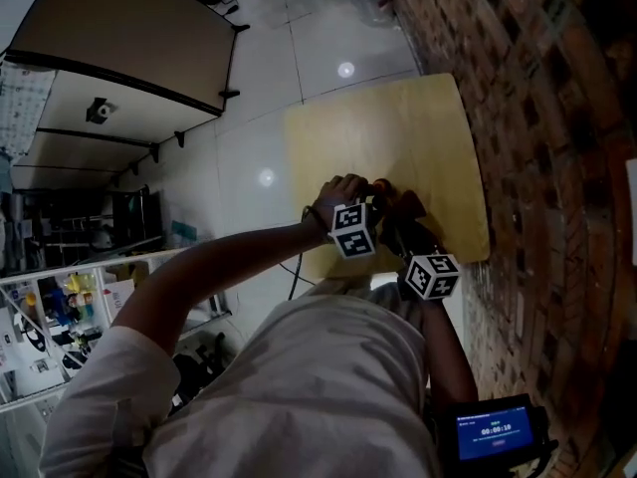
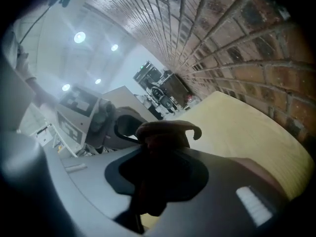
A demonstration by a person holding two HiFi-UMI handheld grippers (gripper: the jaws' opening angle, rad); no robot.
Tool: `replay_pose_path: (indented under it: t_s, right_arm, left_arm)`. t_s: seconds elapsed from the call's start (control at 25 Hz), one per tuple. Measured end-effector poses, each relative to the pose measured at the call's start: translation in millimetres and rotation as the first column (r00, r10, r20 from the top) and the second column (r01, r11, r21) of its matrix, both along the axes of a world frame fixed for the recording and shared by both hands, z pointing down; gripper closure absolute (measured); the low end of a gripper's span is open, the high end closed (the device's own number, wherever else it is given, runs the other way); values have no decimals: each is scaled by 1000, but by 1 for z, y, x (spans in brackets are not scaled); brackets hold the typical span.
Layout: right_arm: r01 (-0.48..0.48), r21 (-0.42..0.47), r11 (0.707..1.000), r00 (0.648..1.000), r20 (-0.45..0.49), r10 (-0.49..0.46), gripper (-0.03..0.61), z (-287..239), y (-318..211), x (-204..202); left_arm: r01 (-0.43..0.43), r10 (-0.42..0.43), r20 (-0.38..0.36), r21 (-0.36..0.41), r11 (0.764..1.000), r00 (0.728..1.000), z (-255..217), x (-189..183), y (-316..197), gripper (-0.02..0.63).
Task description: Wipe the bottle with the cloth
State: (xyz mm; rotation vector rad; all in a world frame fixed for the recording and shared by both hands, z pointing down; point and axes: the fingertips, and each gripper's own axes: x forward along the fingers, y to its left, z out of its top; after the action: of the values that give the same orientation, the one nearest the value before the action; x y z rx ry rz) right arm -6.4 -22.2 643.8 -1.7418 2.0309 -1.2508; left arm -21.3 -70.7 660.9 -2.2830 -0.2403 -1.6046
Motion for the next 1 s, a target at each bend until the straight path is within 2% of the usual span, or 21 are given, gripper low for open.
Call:
replay_pose_path:
  t_s: [0.16, 0.44, 1.0]
  right_arm:
    - [23, -3, 1000, 1000, -18, -23, 492, 6, -15, -5]
    - [-46, -112, 993, 999, -3, 46, 492, 33, -17, 14]
    - [-151, -187, 971, 987, 15, 157, 494, 49, -24, 27]
  left_arm:
    - [135, -134, 12, -5, 991, 991, 1, 5, 3, 423]
    - [262, -262, 29, -11, 965, 965, -1, 17, 9, 426]
    - [385, -385, 14, -55, 921, 923, 0, 20, 4, 430]
